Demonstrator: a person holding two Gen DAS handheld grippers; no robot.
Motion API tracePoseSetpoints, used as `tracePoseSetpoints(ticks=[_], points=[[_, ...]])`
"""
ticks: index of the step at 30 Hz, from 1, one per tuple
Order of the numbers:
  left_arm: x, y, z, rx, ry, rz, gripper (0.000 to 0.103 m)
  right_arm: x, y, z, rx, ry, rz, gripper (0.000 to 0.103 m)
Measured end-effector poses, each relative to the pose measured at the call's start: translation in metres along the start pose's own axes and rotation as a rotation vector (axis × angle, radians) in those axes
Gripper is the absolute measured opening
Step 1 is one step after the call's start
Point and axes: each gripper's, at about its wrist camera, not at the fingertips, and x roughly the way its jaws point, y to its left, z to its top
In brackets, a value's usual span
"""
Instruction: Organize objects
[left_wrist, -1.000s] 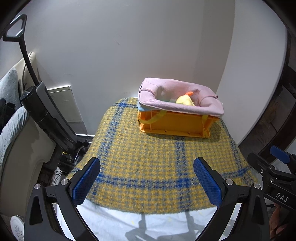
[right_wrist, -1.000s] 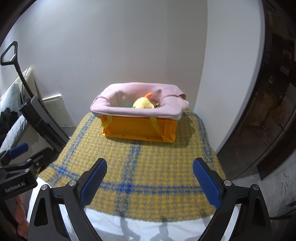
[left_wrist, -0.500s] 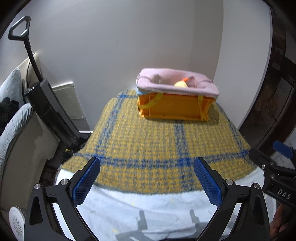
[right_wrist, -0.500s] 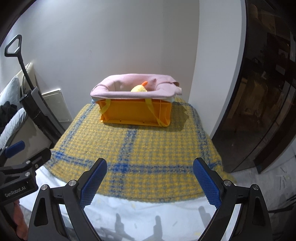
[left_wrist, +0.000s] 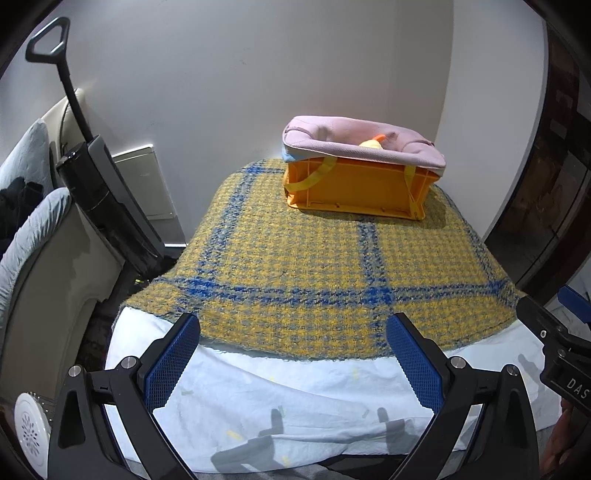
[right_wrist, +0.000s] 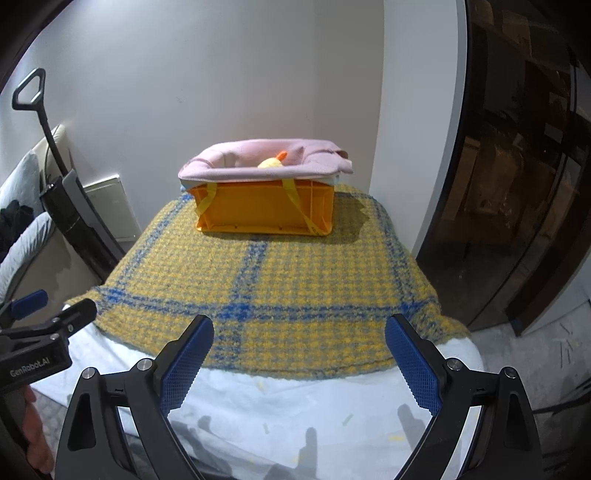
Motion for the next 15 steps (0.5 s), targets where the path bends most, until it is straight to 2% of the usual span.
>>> tracePoseSetpoints(ticks=[15], points=[[0.0018, -0.0033, -0.0015, 0.02, 0.009, -0.003, 0.103, 0.0013, 0.0008, -0.0007, -0.004, 0.005, 0.005, 0.094]])
